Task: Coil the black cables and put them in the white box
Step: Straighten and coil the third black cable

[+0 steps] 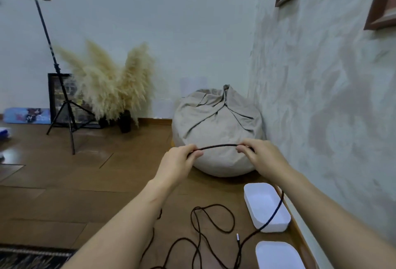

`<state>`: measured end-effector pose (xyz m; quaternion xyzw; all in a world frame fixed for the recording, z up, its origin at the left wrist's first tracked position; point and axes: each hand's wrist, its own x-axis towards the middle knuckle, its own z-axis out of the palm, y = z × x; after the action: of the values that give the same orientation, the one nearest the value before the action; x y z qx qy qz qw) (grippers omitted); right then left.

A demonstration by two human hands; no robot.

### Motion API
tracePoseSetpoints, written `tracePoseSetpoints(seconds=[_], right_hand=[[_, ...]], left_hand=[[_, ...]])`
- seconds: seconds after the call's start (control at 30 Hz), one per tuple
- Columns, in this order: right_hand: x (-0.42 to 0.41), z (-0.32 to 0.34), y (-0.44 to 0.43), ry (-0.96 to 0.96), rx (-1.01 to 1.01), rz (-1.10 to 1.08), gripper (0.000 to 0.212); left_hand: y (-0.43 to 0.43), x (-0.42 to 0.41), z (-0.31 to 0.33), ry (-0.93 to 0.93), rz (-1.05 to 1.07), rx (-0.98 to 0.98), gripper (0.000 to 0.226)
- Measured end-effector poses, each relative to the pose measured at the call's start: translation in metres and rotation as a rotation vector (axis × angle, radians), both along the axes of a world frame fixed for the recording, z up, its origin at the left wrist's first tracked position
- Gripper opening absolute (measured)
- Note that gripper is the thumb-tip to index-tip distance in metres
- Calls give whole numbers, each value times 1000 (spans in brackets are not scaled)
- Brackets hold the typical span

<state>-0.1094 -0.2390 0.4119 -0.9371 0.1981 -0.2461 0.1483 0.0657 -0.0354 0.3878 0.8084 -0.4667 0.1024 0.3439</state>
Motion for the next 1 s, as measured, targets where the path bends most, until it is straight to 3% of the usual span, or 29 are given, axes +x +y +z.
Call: tracePoseSetpoints(seconds=[0.1,0.23,0.3,0.47,0.53,0.67,0.83,1.0], right_hand=[[-18,-10,-15,30,0,-112,16],[3,-3,14,-5,82,121,4],[12,0,24,10,22,164,15],[-10,-15,-11,47,-2,-129,23],[-9,-17,-9,37,21,-85,14],[11,-4,24,-2,19,127,17],[-12,-8,-6,36,-28,-144,19],[9,-4,30,25,46,142,18]], left_hand=[[17,17,-7,-16,97,22,23],[-6,-14,9,-97,-87,59,22],[-11,-18,8,-88,-94,56,22],[18,19,-11,-5,81,89,25],[13,12,-5,-41,40,59,23],[-9,-20,8,-93,-104,37,22],[21,17,-6,3,77,56,23],[-5,-21,9,-86,-100,31,22]])
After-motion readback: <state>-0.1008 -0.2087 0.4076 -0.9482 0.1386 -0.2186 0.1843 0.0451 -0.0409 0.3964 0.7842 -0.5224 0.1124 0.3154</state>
